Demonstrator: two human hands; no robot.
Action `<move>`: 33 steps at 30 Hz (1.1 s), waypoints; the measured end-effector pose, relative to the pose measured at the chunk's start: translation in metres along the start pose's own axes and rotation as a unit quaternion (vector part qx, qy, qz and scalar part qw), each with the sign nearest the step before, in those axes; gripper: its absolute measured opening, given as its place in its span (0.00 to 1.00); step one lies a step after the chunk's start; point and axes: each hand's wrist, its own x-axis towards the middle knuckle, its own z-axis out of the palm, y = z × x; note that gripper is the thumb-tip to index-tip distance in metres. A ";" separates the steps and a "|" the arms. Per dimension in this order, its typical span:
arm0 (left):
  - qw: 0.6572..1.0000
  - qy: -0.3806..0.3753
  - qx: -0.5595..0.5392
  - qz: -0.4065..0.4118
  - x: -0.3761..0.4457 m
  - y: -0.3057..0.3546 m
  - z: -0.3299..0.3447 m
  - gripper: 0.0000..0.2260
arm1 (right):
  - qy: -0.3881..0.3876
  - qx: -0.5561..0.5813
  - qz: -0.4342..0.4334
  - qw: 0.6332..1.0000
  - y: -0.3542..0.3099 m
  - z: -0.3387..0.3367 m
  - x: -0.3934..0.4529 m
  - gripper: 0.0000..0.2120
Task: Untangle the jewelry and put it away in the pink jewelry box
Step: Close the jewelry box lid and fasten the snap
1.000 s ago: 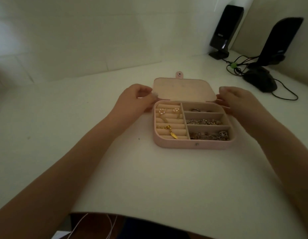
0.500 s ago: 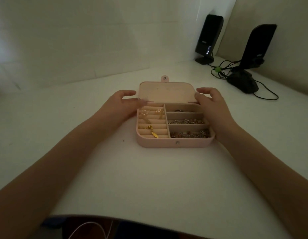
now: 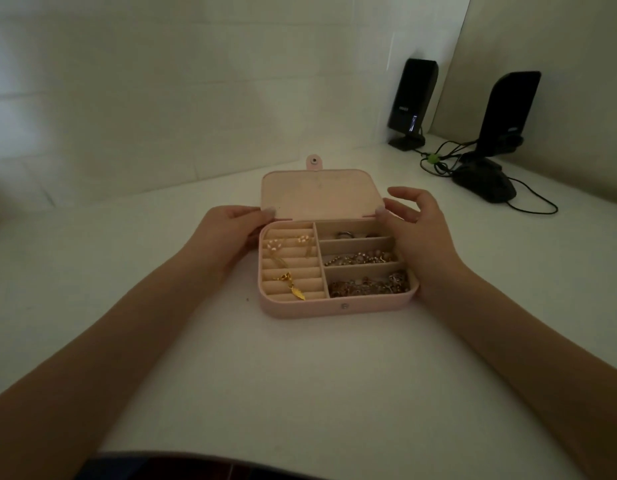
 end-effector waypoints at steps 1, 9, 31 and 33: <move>1.000 0.006 -0.005 -0.003 0.000 0.001 -0.001 0.05 | 0.001 0.013 0.008 1.000 -0.001 0.001 0.000 0.14; 0.993 -0.046 -0.104 0.007 -0.001 0.006 -0.008 0.12 | -0.027 0.102 0.044 0.994 -0.005 0.004 0.006 0.13; 0.977 -0.094 0.040 0.187 -0.001 0.015 -0.027 0.27 | -0.172 -0.386 -0.269 0.866 -0.023 -0.030 0.012 0.23; 0.980 -0.120 -0.063 0.145 -0.001 0.020 -0.033 0.28 | -0.184 -0.385 -0.267 0.864 -0.024 -0.030 0.009 0.25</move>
